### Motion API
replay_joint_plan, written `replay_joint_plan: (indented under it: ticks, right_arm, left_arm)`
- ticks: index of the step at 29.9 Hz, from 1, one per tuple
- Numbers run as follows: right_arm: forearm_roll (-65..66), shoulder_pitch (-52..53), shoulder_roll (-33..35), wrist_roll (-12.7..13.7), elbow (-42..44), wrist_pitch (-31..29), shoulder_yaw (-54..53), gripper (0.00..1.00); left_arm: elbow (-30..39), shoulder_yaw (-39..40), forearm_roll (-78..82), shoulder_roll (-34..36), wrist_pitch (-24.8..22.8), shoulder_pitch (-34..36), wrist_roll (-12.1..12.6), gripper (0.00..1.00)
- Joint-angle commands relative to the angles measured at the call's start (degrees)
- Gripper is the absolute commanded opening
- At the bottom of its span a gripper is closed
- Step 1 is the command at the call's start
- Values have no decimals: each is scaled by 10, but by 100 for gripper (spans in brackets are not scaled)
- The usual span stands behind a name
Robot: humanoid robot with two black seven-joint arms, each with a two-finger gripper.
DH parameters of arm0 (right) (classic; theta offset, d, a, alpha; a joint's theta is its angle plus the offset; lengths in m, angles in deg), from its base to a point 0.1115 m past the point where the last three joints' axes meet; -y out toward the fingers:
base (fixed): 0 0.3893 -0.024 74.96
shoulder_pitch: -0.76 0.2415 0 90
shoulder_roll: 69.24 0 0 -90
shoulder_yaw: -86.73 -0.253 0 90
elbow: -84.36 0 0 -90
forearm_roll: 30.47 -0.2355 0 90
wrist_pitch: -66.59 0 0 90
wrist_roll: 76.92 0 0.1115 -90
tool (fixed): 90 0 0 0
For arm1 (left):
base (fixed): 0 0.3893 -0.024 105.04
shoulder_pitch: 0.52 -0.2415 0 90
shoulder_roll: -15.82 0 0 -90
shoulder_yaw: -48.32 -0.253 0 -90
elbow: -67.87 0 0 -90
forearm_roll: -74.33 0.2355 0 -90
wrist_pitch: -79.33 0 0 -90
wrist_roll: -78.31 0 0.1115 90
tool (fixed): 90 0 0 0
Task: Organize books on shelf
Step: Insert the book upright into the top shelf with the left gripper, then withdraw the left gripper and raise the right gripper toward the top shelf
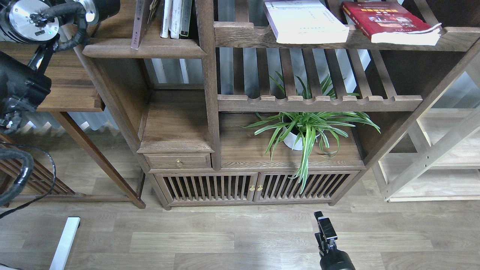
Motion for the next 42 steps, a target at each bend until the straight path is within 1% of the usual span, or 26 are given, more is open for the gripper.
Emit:
replay_joint_plan:
  ticks: [1,5,10,16,19,23,29,32,40,42]
  right_arm:
    - [1,-4,1,3,0,0,0,99]
    - [1,-7,0,3,0,0,2,99]
    - [2,-24,-5,1,-3,0,12,99]
    - [2,-15,4,3,-3,0,32,99]
    - [2,-3,7,5,-3,0,32,99]
    - [2,8,21,26,-13,0,31,99]
    - [2,13,47,73,-67,0,24,99]
    - [2,13,58,91,-98,0,21,99]
    - [1,33,75,93,-141,0,-17,99]
    - [0,40,88,93,-163,0,-24,99]
  left_arm:
    - [0,1,-35,-2,-1,0,0,98]
    - [1,1,-65,-3,-3,0,0,98]
    - [3,2,-93,-3,-18,0,0,98]
    - [9,17,-116,4,-20,-5,0,98]
    - [9,19,-117,7,-36,-7,0,98]
    - [16,27,-117,8,-48,-11,0,98]
    - [50,41,-118,11,-50,-36,0,98]
    - [77,53,-134,11,-51,-56,0,98]
    - [162,65,-169,44,-51,-112,0,98]
    - [194,70,-184,58,-66,-131,0,98]
